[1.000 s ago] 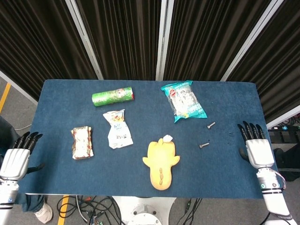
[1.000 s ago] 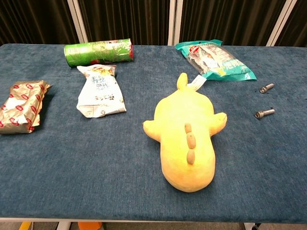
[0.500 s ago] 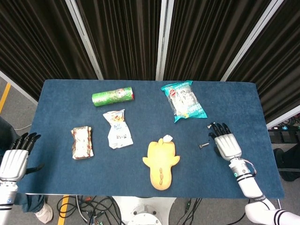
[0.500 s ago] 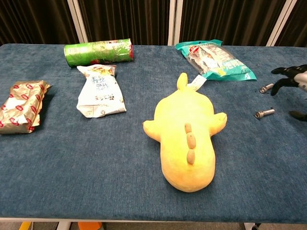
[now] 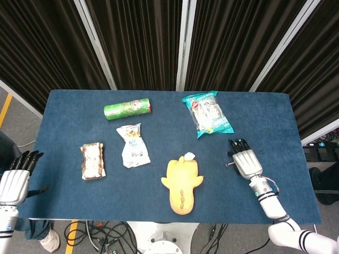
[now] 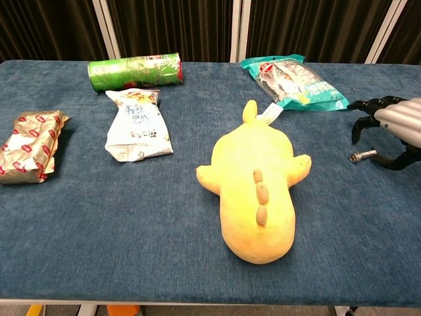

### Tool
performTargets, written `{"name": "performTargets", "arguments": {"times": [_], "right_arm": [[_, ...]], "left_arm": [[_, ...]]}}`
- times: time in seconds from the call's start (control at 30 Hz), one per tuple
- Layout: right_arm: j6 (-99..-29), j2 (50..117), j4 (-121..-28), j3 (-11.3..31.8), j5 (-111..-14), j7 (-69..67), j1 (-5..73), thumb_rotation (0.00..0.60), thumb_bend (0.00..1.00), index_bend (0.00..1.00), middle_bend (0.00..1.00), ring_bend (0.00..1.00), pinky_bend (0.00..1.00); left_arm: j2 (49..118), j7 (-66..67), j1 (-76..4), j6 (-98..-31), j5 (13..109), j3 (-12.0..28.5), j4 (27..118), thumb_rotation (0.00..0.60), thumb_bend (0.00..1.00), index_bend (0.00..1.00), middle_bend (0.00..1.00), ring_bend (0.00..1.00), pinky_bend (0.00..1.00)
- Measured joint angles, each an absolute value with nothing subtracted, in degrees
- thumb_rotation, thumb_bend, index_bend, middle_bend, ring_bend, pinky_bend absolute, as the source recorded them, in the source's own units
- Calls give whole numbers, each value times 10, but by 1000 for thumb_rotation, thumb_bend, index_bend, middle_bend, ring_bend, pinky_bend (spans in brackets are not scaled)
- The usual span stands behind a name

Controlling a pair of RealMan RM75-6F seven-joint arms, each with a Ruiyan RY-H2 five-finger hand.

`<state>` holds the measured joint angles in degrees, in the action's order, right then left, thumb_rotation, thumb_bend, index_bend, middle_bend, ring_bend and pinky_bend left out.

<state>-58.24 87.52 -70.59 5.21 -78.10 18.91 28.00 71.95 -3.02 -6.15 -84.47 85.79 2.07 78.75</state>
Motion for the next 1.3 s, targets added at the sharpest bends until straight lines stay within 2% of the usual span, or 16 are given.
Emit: {"name": "performTargets", "arguments": {"times": [0.43, 0.77, 1.3], "right_arm": [[-600, 879, -693, 40, -789, 172, 272, 600, 363, 466, 18, 0, 0], [-597, 883, -686, 38, -785, 171, 273, 600, 366, 474, 18, 0, 0], [-617, 890, -675, 39, -795, 169, 272, 600, 380, 546, 17, 0, 0]], "left_arm": [[723, -33, -62, -841, 859, 19, 782, 600, 0, 143, 119, 51, 171], [724, -32, -62, -837, 857, 18, 781, 600, 0, 143, 119, 51, 171], [724, -39, -61, -837, 857, 18, 778, 600, 0, 143, 119, 51, 171]]}}
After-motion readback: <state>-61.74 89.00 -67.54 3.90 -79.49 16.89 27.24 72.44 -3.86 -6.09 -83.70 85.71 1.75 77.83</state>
